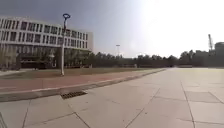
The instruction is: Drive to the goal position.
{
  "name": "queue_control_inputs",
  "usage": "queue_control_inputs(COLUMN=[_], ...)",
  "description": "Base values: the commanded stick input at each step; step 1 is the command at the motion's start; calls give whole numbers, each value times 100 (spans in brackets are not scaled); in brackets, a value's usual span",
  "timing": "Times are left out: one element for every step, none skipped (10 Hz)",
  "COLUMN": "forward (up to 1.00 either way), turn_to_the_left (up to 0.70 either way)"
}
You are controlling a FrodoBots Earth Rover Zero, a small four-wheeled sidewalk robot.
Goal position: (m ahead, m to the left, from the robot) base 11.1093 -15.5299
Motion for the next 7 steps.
queue_control_inputs(forward=[70, 70, 70, 70, 70, 70, 70], turn_to_the_left=[0, 0, 0, 0, 0, 0, 0])
